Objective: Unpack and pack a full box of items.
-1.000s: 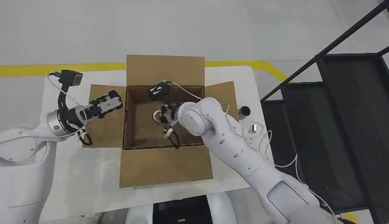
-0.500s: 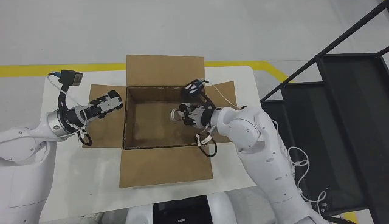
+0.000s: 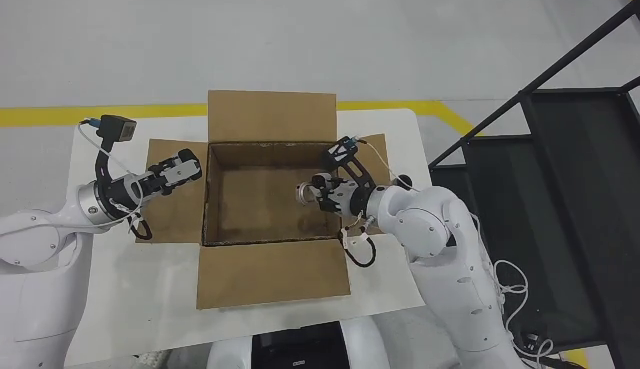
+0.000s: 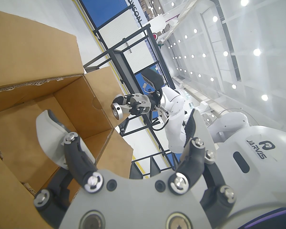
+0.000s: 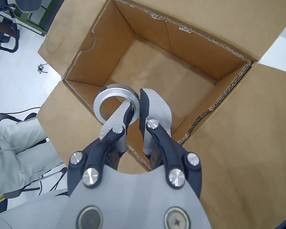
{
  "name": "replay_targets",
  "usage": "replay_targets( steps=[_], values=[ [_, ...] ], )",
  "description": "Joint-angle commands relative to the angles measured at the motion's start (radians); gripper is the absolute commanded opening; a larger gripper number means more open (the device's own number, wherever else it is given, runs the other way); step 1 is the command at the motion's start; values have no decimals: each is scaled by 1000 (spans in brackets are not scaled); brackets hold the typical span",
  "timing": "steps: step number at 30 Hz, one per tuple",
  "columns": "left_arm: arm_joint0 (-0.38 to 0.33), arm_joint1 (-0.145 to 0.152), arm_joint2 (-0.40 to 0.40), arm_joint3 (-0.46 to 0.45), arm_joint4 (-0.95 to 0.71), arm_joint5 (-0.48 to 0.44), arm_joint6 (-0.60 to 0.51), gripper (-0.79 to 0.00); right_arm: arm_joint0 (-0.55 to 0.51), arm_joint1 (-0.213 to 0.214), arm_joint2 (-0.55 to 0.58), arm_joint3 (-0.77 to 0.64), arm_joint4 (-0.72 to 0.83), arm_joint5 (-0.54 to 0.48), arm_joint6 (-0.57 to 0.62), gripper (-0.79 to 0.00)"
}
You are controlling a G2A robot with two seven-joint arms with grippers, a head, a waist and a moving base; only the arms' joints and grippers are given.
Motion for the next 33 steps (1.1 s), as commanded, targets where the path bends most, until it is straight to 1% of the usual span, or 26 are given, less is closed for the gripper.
replay_targets(
  steps=[1,20,22,23,25,30,33],
  values=[
    [0,0,0,0,0,0,0,0,0,0,0,0,0,0,0,-785],
    [0,0,0,0,0,0,0,0,-3,0,-1,2,1,1,-4,-785],
    [0,0,0,0,0,0,0,0,-25,5,7,-29,-1,-11,-5,-785],
    [0,0,0,0,0,0,0,0,-42,10,25,-60,0,-19,7,-785],
    [0,0,0,0,0,0,0,0,-92,19,89,-134,56,-25,21,-785],
    [0,0,0,0,0,0,0,0,-269,44,305,-349,195,-76,92,-785],
    [0,0,0,0,0,0,0,0,-363,55,468,-356,288,-144,72,-785]
  ],
)
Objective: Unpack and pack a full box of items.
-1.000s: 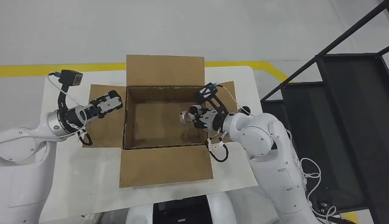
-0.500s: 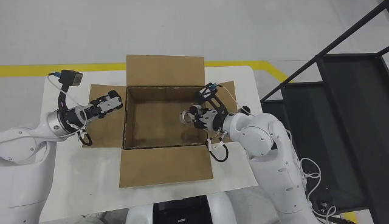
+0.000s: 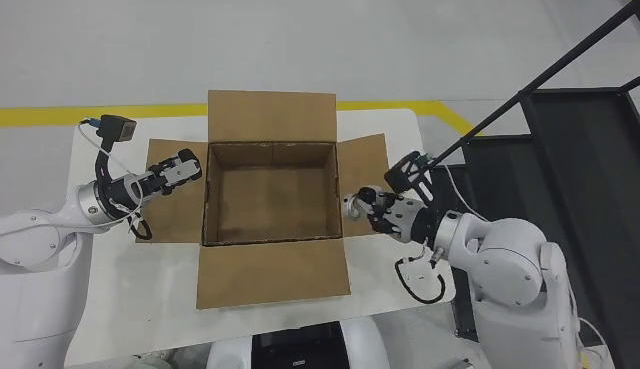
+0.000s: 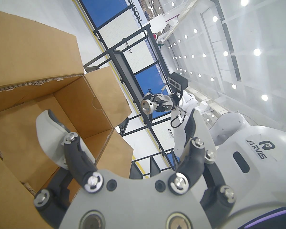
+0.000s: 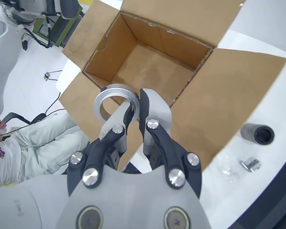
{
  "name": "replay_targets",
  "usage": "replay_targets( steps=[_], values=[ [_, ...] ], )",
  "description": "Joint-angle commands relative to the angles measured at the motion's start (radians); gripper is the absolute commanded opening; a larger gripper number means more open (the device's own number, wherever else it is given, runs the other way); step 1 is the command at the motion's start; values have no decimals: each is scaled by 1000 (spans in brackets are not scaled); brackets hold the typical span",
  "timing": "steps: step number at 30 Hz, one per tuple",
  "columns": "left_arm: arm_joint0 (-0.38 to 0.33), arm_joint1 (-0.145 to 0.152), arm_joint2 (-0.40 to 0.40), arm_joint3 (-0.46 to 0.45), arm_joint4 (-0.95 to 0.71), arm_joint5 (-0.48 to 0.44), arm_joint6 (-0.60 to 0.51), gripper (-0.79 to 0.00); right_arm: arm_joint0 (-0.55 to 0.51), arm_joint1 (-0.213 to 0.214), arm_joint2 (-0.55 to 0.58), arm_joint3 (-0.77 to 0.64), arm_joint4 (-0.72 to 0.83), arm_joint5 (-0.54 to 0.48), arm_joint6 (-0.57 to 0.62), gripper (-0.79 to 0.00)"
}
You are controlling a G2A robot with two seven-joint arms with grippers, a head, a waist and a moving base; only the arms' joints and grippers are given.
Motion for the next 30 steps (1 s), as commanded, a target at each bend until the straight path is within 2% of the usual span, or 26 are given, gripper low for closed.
replay_targets(
  steps=[1,6,12,17,30],
  values=[
    [0,0,0,0,0,0,0,0,-69,7,128,9,38,-44,-12,-785],
    [0,0,0,0,0,0,0,0,-223,13,279,21,41,-35,-35,-785],
    [0,0,0,0,0,0,0,0,-305,20,341,93,24,-19,-45,-785],
    [0,0,0,0,0,0,0,0,-292,29,248,164,-90,-1,-21,-785],
    [0,0,0,0,0,0,0,0,-179,45,1,391,-451,54,-67,-785]
  ],
)
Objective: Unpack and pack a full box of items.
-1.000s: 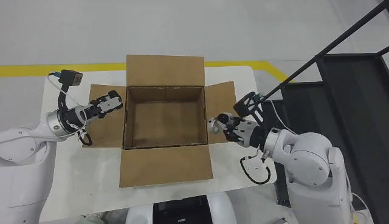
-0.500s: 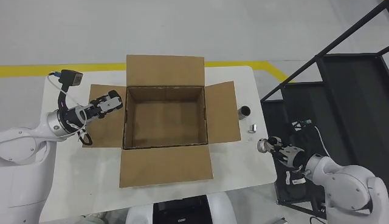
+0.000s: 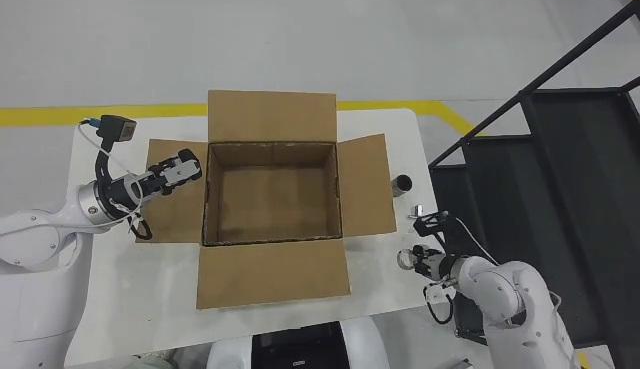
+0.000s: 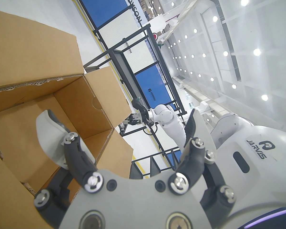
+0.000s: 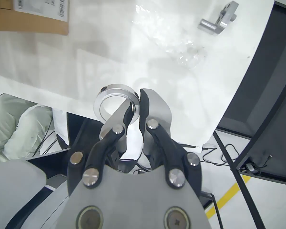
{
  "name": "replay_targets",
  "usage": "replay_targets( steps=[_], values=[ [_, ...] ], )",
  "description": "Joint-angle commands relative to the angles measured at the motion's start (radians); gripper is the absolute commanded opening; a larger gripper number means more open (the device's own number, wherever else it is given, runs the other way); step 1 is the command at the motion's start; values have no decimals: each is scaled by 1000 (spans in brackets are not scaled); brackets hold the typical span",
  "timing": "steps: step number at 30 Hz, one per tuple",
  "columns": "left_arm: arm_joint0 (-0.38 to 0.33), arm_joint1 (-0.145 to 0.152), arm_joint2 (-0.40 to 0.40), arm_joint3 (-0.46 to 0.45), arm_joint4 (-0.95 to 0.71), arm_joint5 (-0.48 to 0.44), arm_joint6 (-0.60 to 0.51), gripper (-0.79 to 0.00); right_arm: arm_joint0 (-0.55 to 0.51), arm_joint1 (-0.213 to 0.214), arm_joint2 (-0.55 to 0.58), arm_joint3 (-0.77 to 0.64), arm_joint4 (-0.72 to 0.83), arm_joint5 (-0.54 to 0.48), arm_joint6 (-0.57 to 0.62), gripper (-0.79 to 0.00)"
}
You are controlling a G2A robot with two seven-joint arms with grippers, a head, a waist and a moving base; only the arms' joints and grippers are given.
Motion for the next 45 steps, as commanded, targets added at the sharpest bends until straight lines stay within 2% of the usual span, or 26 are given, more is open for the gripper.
replay_targets(
  steps=[1,8,15,21,22,23,24,25,27,31,34,41,45],
  values=[
    [0,0,0,0,0,0,0,0,13,2,-42,28,-90,21,3,-785],
    [0,0,0,0,0,0,0,0,59,-1,-160,130,-270,131,-82,-785],
    [0,0,0,0,0,0,0,0,96,-3,-199,235,-302,198,-142,-785],
    [0,0,0,0,0,0,0,0,109,0,-196,255,-316,217,-158,-782],
    [0,0,0,0,0,0,0,0,111,0,-197,257,-319,220,-159,-570],
    [0,0,0,0,0,0,0,0,113,1,-197,260,-322,224,-159,-428],
    [0,0,0,0,0,0,0,0,116,1,-198,264,-326,228,-160,-406],
    [0,0,0,0,0,0,0,0,118,1,-201,268,-328,231,-161,-342],
    [0,0,0,0,0,0,0,0,124,1,-206,275,-329,234,-163,0],
    [0,0,0,0,0,0,0,0,133,2,-209,282,-318,240,-165,0],
    [0,0,0,0,0,0,0,0,123,4,-178,238,-231,213,-163,0],
    [0,0,0,0,0,0,0,0,25,24,3,6,-91,129,-89,0],
    [0,0,0,0,0,0,0,0,-18,29,74,-72,20,89,-75,0]
  ],
)
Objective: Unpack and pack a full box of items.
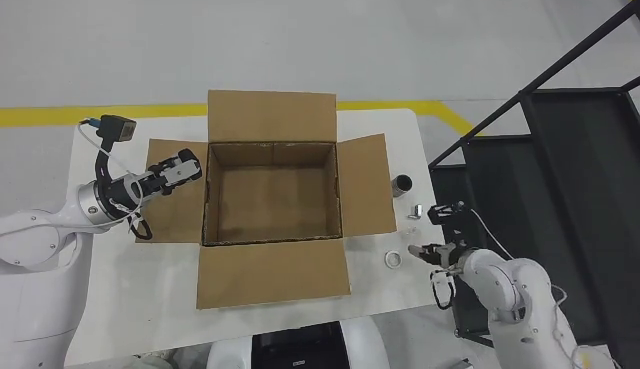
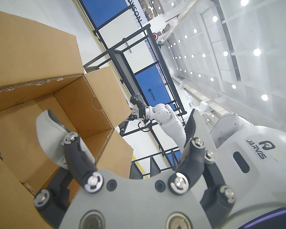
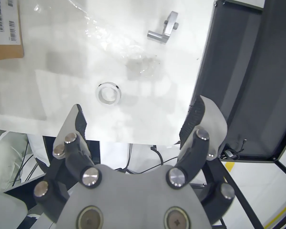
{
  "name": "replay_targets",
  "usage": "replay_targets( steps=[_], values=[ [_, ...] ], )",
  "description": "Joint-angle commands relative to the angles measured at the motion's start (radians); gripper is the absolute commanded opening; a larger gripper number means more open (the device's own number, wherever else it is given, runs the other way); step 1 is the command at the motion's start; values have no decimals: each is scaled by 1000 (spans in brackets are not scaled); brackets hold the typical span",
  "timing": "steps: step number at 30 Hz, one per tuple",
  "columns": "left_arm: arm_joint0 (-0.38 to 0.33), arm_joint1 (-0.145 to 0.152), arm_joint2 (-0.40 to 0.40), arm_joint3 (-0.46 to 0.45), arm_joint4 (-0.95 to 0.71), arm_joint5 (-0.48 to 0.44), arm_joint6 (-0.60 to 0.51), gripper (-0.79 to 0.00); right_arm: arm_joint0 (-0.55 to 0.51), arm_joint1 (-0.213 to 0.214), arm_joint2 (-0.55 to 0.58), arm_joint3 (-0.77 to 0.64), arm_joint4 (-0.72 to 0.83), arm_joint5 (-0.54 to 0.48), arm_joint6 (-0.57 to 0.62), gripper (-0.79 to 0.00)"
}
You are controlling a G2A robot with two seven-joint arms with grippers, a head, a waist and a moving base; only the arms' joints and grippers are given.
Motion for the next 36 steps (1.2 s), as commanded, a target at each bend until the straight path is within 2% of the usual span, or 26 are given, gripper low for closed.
replay_targets(
  steps=[1,5,10,17,19,20,24,28,31,36],
  values=[
    [0,0,0,0,0,0,0,0,-19,1,37,-21,100,-30,-7,0],
    [0,0,0,0,0,0,0,0,-48,6,110,-15,242,-83,-21,0],
    [0,0,0,0,0,0,0,0,-67,13,161,14,311,-111,-32,0],
    [0,0,0,0,0,0,0,0,-16,21,67,88,294,-123,2,-9],
    [0,0,0,0,0,0,0,0,12,23,27,119,286,-116,11,-114],
    [0,0,0,0,0,0,0,0,26,24,9,135,269,-113,17,-142],
    [0,0,0,0,0,0,0,0,70,26,-53,211,235,-92,23,-188],
    [0,0,0,0,0,0,0,0,98,28,-96,277,225,-84,15,-274],
    [0,0,0,0,0,0,0,0,107,31,-107,304,227,-78,8,-391],
    [0,0,0,0,0,0,0,0,116,36,-117,338,226,-72,3,-406]
  ],
)
